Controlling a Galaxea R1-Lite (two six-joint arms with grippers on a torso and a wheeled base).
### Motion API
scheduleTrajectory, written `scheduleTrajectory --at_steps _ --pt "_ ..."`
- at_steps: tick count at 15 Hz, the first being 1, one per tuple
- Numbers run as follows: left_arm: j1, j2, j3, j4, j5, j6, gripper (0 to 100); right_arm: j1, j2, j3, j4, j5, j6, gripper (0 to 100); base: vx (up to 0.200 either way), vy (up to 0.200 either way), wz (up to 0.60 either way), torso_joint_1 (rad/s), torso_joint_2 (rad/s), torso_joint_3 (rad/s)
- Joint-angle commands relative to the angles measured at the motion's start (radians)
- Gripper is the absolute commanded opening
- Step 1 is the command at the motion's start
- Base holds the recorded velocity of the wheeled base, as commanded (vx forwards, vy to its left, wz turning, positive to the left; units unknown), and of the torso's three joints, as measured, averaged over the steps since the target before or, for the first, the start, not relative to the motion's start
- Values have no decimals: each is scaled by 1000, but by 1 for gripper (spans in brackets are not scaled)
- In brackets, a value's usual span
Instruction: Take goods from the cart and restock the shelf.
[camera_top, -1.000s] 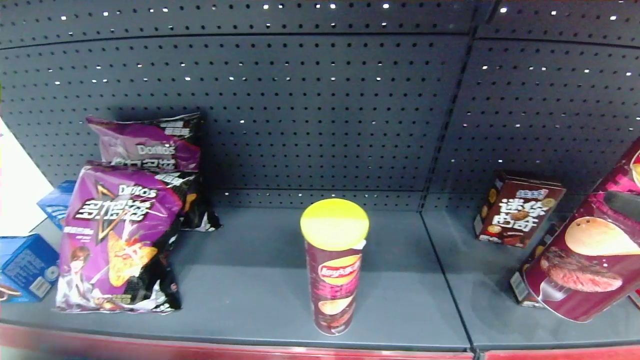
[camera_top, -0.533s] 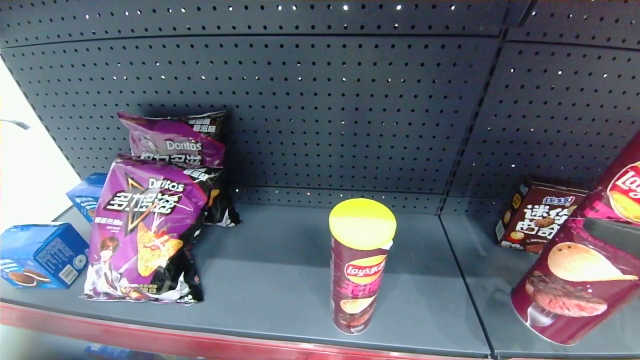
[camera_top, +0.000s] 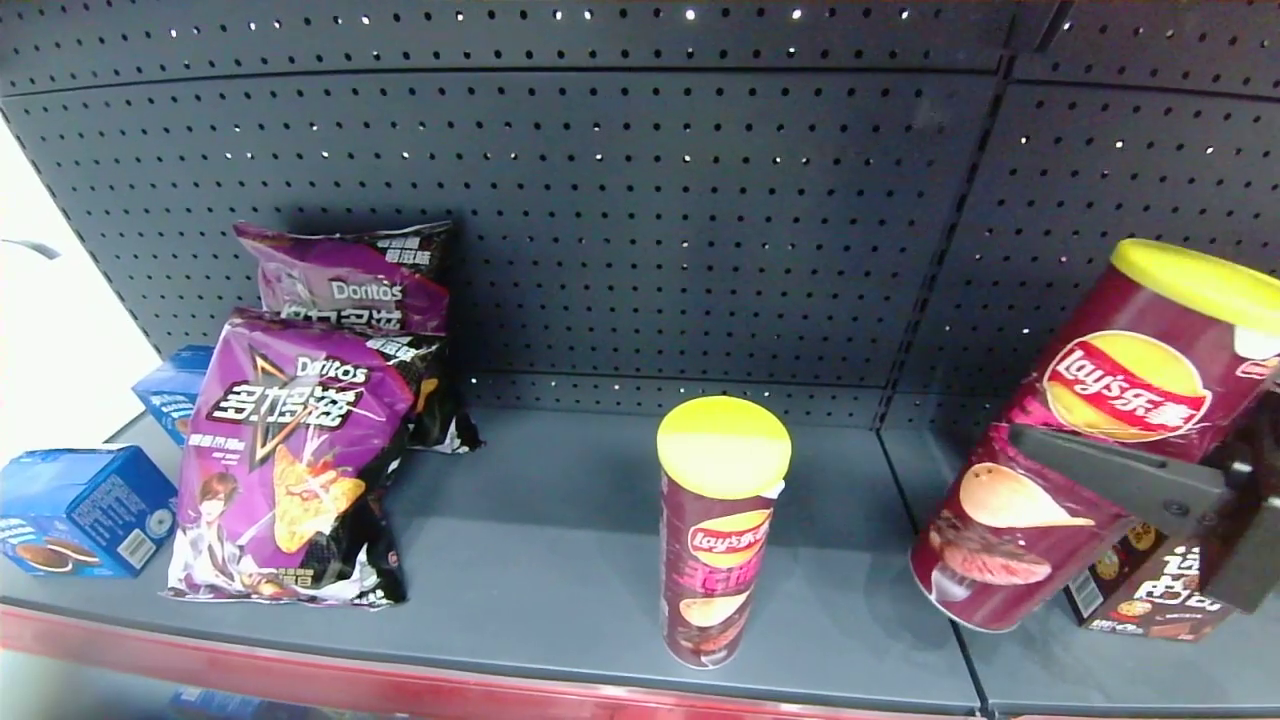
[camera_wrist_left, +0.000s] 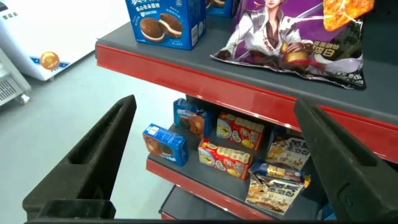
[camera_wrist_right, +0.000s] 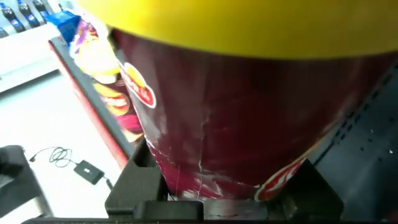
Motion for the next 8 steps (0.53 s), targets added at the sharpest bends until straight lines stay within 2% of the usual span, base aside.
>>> scheduleTrajectory --at_steps 1,6,8 --pt "1 0 0 0 0 0 100 14 147 10 -91 -1 -6 0 0 0 0 0 0 0" --pt "1 0 0 0 0 0 100 16 456 -38 -413 14 -6 0 0 0 0 0 0 0" --pt "1 0 0 0 0 0 100 14 520 -87 -425 31 -9 0 0 0 0 0 0 0"
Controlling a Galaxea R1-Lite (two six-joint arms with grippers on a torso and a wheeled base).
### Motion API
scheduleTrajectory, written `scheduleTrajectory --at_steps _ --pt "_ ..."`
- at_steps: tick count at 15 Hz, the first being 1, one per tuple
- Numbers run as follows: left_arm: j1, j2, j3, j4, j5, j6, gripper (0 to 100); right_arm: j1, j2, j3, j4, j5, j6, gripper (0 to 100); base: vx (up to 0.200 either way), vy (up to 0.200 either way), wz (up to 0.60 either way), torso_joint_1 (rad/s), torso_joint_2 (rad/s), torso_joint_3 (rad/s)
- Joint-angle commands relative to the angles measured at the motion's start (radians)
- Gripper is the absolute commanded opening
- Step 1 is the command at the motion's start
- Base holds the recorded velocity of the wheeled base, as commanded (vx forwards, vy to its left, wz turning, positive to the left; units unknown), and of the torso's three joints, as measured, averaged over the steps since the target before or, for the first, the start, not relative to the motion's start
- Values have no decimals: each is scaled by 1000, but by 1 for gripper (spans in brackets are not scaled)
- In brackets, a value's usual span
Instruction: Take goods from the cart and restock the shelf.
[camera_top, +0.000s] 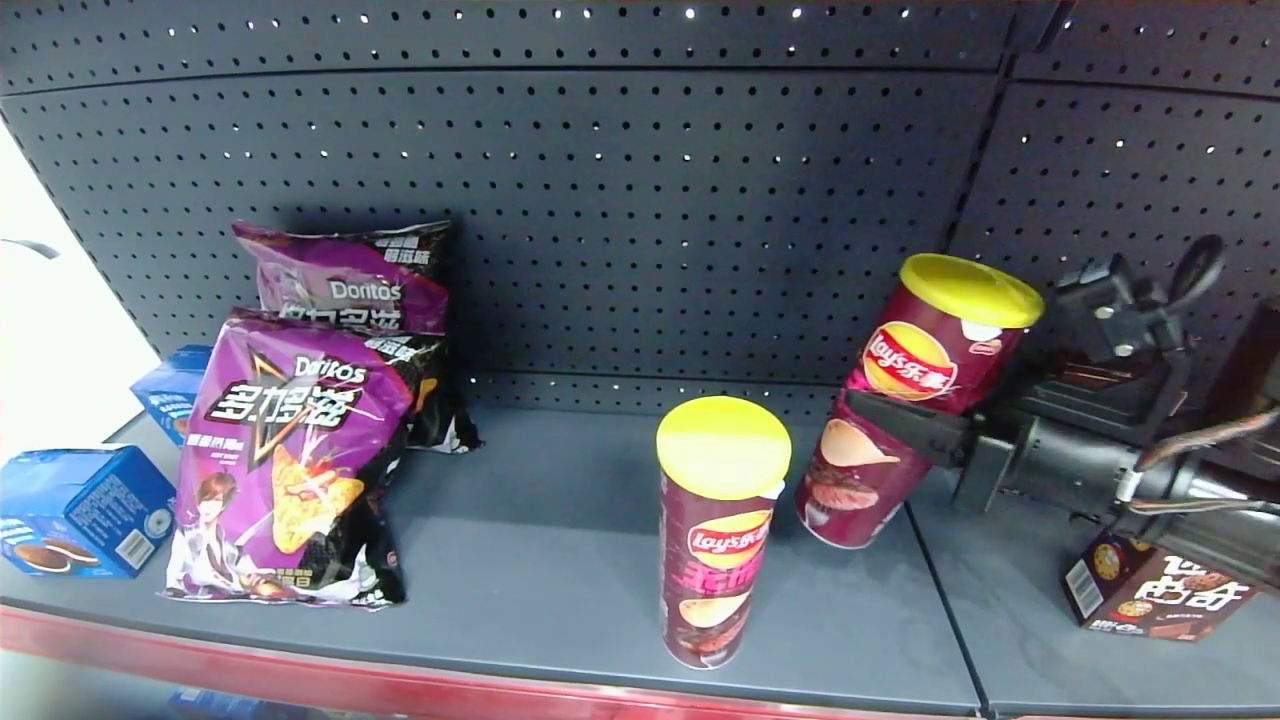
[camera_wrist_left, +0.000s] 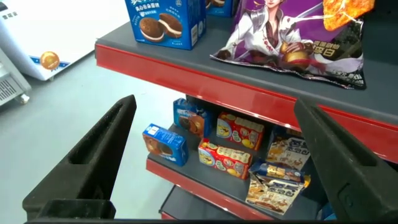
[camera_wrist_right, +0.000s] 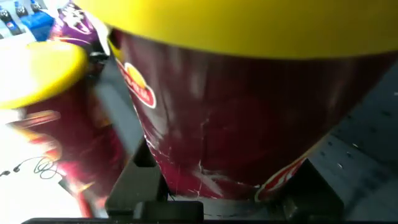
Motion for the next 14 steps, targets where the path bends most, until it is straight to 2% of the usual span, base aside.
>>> scheduleTrajectory --at_steps 1,4,10,14 --pt "0 0 0 0 1 0 100 -9 172 -99 -21 49 -2 0 0 0 0 0 0 0" --pt "0 0 0 0 1 0 100 -24 256 -222 -7 184 1 0 0 0 0 0 0 0" --pt "0 0 0 0 1 0 100 -41 400 -478 131 328 0 0 0 0 0 0 0 0" --pt "0 0 0 0 1 0 100 -54 443 -568 183 411 0 0 0 0 0 0 0 0"
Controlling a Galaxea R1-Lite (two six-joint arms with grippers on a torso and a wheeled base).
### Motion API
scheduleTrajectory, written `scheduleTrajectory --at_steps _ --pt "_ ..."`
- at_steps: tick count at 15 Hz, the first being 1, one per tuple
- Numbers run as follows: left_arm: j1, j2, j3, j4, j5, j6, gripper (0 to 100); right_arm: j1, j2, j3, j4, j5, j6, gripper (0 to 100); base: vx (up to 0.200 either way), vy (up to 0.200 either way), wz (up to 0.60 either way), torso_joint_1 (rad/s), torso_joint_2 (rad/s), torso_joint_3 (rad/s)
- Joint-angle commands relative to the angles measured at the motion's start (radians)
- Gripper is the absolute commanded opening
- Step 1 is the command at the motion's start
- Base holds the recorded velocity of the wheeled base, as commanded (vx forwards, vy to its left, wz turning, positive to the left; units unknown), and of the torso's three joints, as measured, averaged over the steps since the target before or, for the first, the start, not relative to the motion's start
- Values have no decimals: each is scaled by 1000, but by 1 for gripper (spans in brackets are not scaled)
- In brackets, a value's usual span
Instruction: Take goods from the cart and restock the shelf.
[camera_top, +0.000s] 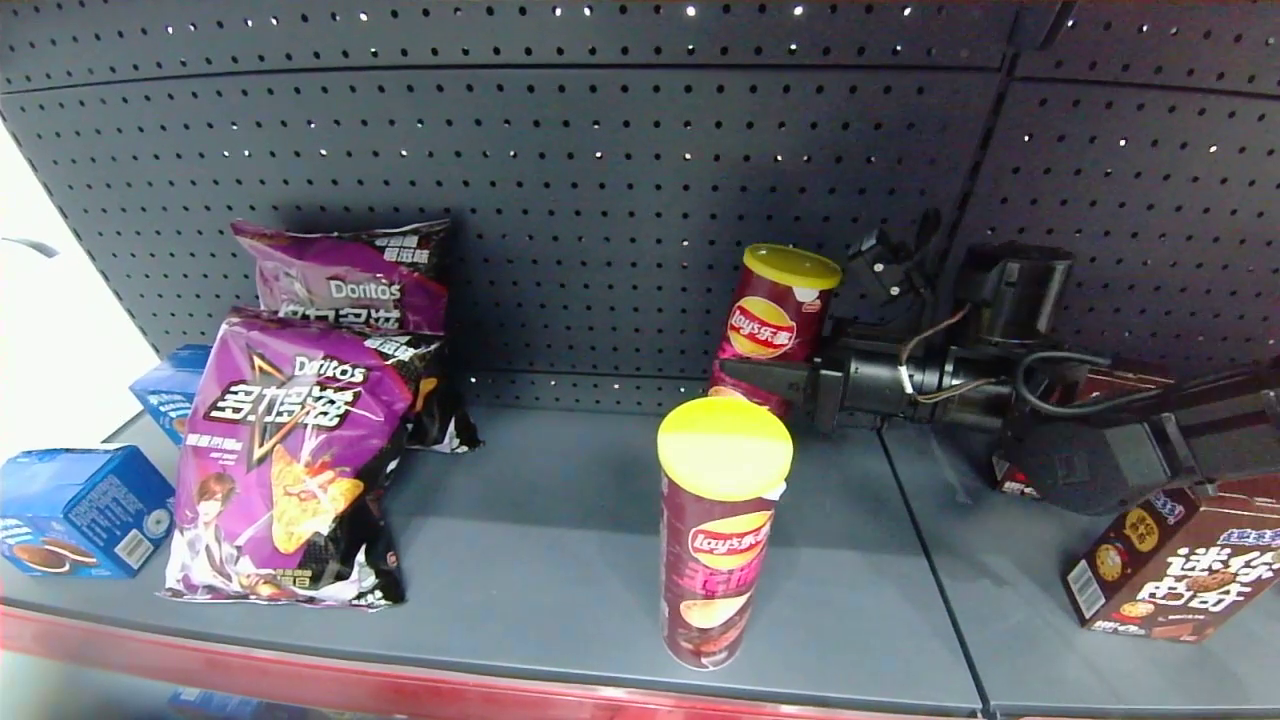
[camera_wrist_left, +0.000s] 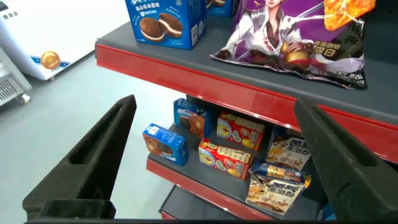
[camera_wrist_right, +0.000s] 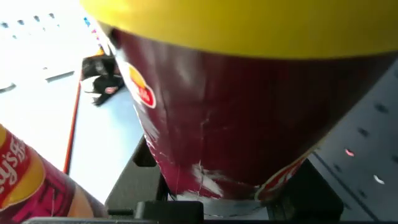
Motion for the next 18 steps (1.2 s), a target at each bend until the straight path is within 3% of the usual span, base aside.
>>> scheduleTrajectory --at_steps 1,8,18 --pt "0 0 0 0 0 0 100 -16 32 -54 21 36 -1 0 0 0 0 0 0 0" --pt "0 0 0 0 0 0 100 -33 100 -155 46 55 -26 0 0 0 0 0 0 0" --pt "0 0 0 0 0 0 100 -65 146 -201 81 55 -77 0 0 0 0 0 0 0"
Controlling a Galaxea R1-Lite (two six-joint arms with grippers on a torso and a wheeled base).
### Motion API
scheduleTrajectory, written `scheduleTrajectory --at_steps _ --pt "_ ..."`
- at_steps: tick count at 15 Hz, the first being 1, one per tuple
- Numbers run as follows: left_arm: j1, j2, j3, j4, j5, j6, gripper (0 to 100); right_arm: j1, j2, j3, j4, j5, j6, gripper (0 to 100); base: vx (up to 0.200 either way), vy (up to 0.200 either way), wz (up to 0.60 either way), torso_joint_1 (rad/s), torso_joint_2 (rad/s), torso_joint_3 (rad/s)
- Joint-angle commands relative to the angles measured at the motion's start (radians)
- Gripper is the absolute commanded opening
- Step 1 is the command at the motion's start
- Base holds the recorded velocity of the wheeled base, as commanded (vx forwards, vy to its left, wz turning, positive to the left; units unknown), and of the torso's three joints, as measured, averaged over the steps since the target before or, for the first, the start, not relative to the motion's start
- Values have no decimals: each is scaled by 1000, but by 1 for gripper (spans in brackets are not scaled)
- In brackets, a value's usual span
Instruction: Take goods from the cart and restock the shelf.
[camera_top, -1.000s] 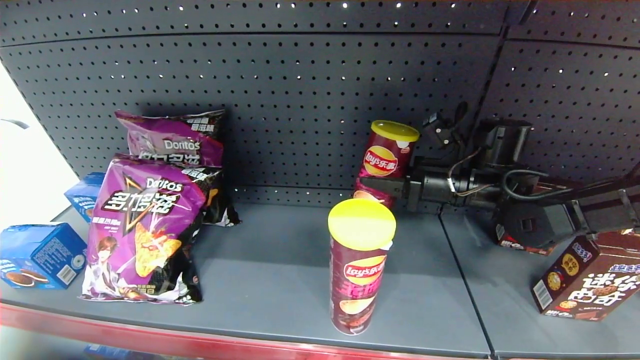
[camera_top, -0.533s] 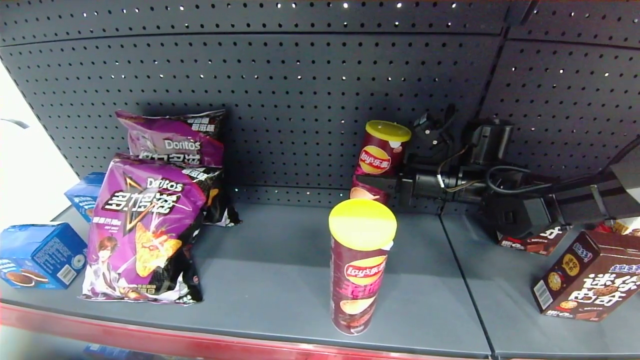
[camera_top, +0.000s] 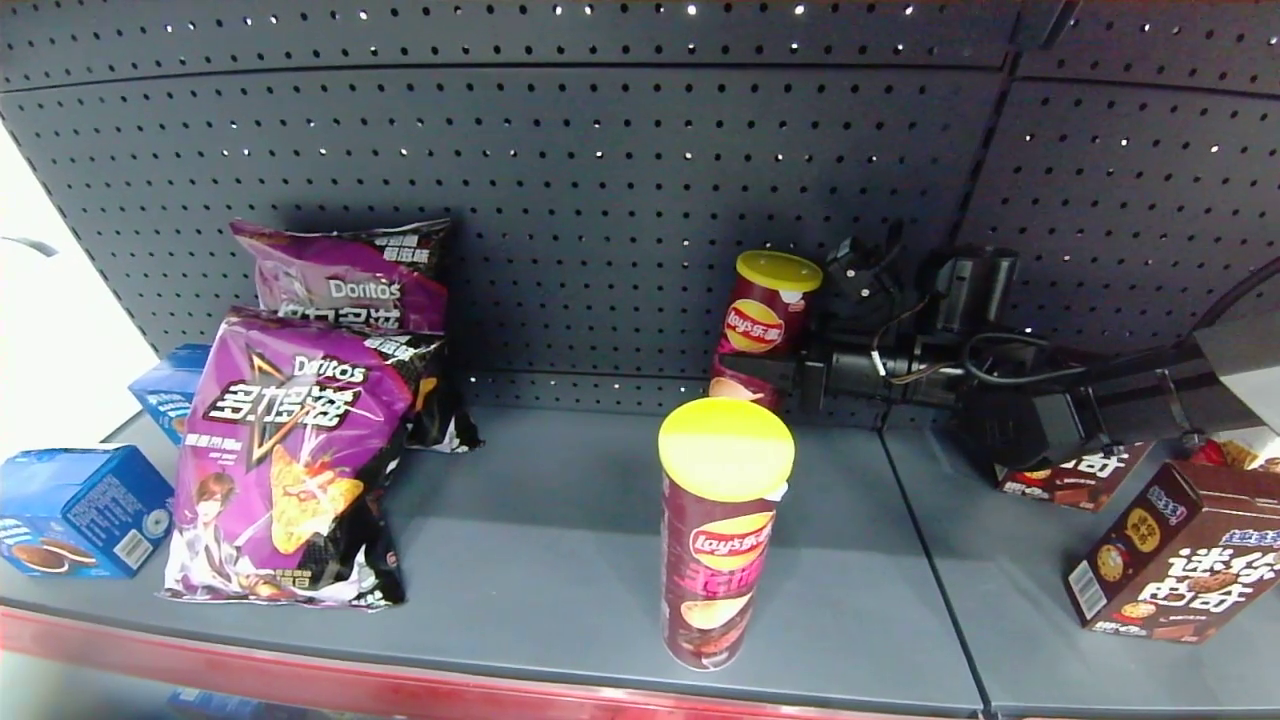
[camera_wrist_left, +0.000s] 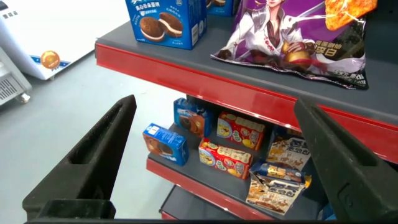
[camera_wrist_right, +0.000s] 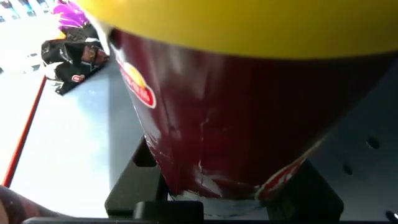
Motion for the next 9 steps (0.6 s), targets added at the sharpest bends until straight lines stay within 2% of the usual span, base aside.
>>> scheduleTrajectory --at_steps 1,5,6,9 --pt "0 0 0 0 1 0 100 -2 6 -9 0 1 -1 0 0 0 0 0 0 0" --pt "0 0 0 0 1 0 100 -2 10 -13 0 -1 -1 0 0 0 0 0 0 0" --pt "0 0 0 0 1 0 100 -2 9 -13 0 -1 -1 100 0 0 0 0 0 0" --pt "0 0 0 0 1 0 100 -2 -13 -1 1 -2 1 100 0 0 0 0 0 0"
